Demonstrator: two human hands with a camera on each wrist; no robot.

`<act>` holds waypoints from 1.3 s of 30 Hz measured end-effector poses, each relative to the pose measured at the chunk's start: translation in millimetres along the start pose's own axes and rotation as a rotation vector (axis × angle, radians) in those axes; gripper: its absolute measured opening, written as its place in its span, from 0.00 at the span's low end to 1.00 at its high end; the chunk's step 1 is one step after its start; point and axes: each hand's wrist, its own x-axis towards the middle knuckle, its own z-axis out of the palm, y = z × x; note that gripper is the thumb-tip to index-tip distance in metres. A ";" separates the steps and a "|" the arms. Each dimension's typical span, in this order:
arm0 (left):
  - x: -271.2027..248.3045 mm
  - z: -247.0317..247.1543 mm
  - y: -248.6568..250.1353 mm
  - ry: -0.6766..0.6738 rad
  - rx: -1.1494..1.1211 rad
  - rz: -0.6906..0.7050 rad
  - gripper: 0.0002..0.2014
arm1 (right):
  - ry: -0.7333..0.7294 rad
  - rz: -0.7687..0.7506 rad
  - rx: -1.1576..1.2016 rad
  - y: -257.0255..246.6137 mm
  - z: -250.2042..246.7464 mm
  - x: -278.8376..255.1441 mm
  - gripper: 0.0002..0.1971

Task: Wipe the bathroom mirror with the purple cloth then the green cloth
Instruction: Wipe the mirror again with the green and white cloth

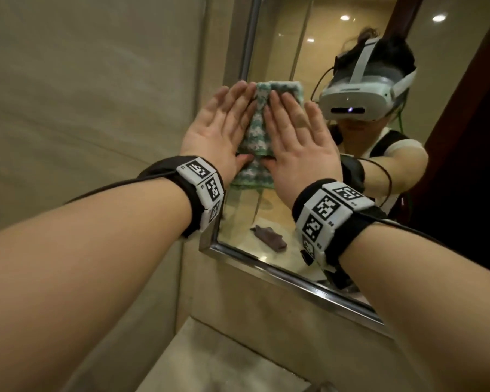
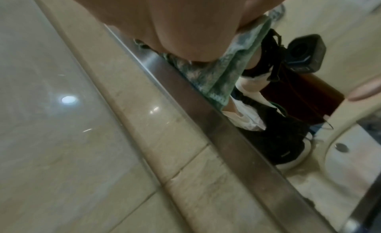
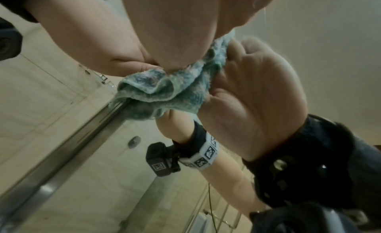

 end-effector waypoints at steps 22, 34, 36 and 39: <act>-10.9 -89.4 116.5 0.092 -0.204 0.203 0.40 | 0.030 0.085 -0.125 131.2 28.1 -130.0 0.36; -18.7 -163.9 219.3 0.232 -0.280 0.382 0.39 | 0.069 0.254 -0.101 213.2 48.7 -237.5 0.36; -22.2 -172.1 237.7 0.261 -0.309 0.403 0.39 | 0.018 0.283 -0.160 224.0 51.1 -256.5 0.35; -27.5 -180.9 260.3 0.279 -0.347 0.409 0.39 | -0.036 0.288 -0.195 239.5 51.1 -277.0 0.35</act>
